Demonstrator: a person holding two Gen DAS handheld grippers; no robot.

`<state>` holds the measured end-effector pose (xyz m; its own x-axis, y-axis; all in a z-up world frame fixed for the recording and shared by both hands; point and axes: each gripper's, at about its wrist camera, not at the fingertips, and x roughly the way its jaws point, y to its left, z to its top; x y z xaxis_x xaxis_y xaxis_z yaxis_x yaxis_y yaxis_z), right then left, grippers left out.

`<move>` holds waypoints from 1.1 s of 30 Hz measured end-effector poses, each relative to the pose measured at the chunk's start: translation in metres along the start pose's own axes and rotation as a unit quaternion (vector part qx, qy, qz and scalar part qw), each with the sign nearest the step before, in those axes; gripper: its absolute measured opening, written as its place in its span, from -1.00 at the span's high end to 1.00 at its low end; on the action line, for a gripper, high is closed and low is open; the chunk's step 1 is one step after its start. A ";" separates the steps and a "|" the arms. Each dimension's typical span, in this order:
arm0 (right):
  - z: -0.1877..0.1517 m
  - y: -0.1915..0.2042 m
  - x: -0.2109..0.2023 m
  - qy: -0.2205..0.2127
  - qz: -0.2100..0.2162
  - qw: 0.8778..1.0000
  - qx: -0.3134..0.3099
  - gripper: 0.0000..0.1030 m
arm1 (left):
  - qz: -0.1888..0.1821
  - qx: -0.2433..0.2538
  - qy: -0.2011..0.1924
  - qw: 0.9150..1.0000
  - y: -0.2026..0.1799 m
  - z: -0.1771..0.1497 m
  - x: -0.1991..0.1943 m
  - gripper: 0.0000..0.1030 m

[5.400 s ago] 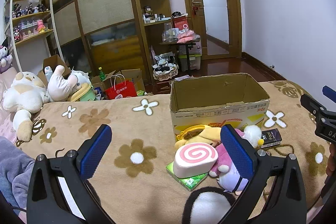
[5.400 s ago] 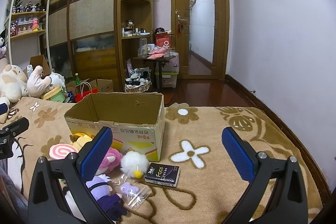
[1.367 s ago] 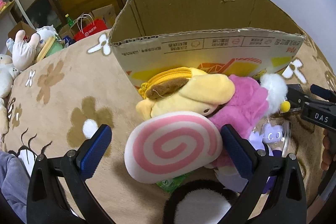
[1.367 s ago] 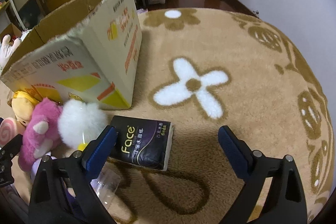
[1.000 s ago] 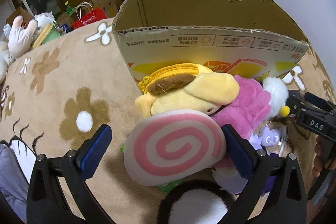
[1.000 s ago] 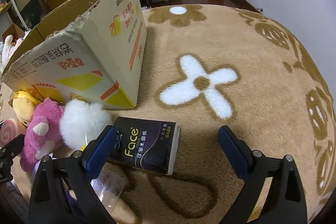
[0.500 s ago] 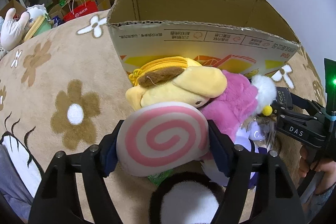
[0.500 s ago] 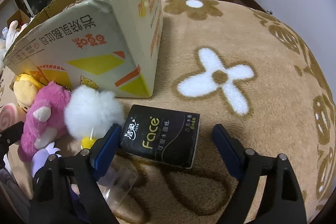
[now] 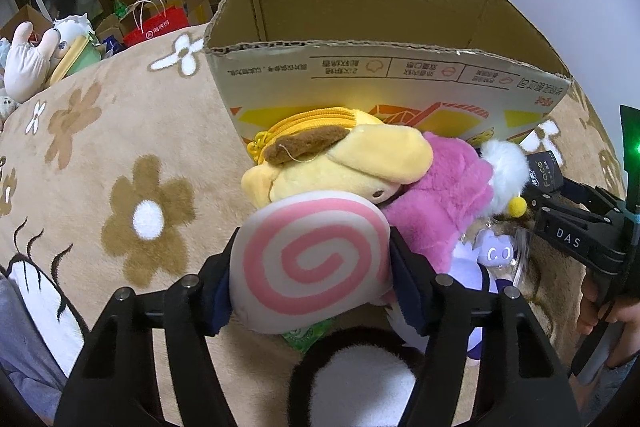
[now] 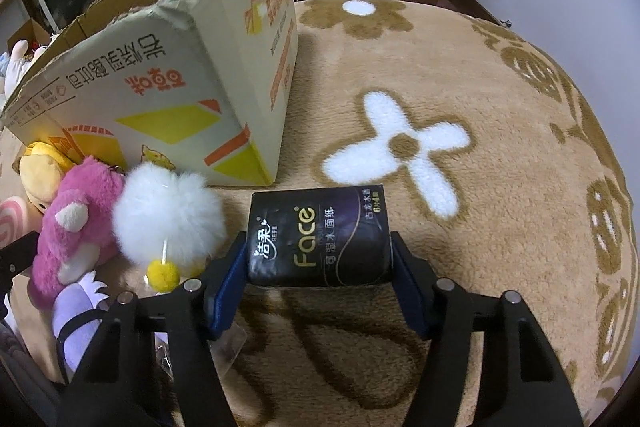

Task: Organize soft objects
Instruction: 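Carry both items over the box and open both tools to drop them in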

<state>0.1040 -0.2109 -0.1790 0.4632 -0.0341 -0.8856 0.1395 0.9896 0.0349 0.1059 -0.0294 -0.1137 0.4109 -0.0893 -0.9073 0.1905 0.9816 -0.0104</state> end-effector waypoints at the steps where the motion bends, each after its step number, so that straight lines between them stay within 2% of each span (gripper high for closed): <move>1: 0.000 0.000 0.000 0.000 -0.001 1.000 -0.001 -0.34 | 0.001 0.001 -0.001 1.000 0.000 0.000 0.000 -0.21; 7: 0.000 0.000 -0.003 -0.003 -0.003 1.000 -0.001 -0.32 | 0.000 0.003 -0.003 1.000 -0.002 -0.001 -0.003 -0.09; 21: -0.001 0.003 -0.027 -0.034 -0.007 0.999 -0.010 -0.32 | -0.004 -0.009 -0.009 1.000 0.003 -0.001 -0.012 -0.08; 30: -0.009 0.003 -0.043 -0.042 -0.013 0.999 -0.013 -0.32 | 0.000 -0.020 -0.032 0.999 0.009 -0.003 -0.026 -0.08; 33: -0.010 0.001 -0.055 -0.060 -0.011 0.998 -0.010 -0.32 | 0.004 -0.020 -0.050 0.999 0.010 -0.003 -0.036 -0.08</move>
<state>0.0696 -0.2062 -0.1348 0.5624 -0.0706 -0.8239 0.1331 0.9911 0.0059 0.0901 -0.0157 -0.0827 0.4993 -0.0956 -0.8612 0.1510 0.9883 -0.0222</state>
